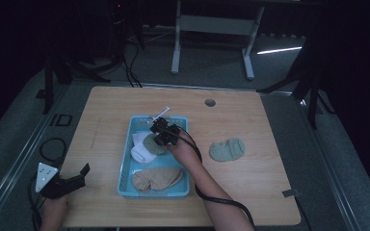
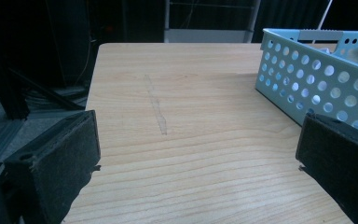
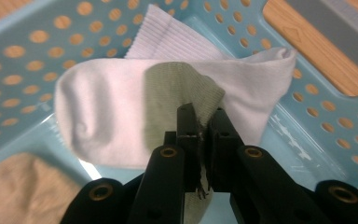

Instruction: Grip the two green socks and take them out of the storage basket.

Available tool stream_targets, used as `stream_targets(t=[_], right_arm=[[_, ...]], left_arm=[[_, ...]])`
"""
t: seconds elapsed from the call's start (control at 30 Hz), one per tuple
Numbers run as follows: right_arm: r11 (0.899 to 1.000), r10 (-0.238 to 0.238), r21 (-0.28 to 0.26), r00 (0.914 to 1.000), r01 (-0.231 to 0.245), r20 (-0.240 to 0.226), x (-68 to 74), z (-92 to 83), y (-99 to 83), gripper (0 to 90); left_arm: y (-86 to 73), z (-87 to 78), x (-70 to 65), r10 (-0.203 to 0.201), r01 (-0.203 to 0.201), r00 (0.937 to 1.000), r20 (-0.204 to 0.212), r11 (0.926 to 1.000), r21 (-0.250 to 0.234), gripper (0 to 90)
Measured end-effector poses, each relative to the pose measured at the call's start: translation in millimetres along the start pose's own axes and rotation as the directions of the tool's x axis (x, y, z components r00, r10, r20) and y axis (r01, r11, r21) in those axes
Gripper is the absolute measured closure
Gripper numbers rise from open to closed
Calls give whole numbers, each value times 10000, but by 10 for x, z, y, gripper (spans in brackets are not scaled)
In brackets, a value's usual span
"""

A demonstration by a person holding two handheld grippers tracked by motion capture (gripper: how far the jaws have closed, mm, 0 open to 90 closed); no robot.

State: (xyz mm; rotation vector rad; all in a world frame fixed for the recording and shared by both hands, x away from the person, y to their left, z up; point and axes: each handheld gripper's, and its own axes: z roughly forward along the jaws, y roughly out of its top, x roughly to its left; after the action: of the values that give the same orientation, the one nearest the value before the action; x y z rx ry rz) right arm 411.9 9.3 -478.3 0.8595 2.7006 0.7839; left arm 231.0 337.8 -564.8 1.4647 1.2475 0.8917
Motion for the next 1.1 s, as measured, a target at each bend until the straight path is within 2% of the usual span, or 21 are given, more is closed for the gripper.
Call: stream_targets(t=[0.4, 0.77, 0.93, 1.1], right_arm=[[9977, -140, -663, 9998, 129, -154, 6, -360, -76, 856], [9906, -117, -1365, 9997, 84, -231, -50, -718, -131, 855], [9859, -3, -1676, 9999, -16, -111, -112, -909, -159, 856], [9800, 239, -1978, 9996, -210, 122, -250, -1094, -230, 856]], left_arm=[[1, 2, -4, 6, -6, 10000, -27, 10000, 26, 0], [2, 5, -4, 7, -7, 10000, -44, 10000, 49, 0], [2, 4, -5, 20, -20, 10000, -31, 10000, 37, 0], [2, 4, -5, 6, -6, 10000, -49, 10000, 39, 0]])
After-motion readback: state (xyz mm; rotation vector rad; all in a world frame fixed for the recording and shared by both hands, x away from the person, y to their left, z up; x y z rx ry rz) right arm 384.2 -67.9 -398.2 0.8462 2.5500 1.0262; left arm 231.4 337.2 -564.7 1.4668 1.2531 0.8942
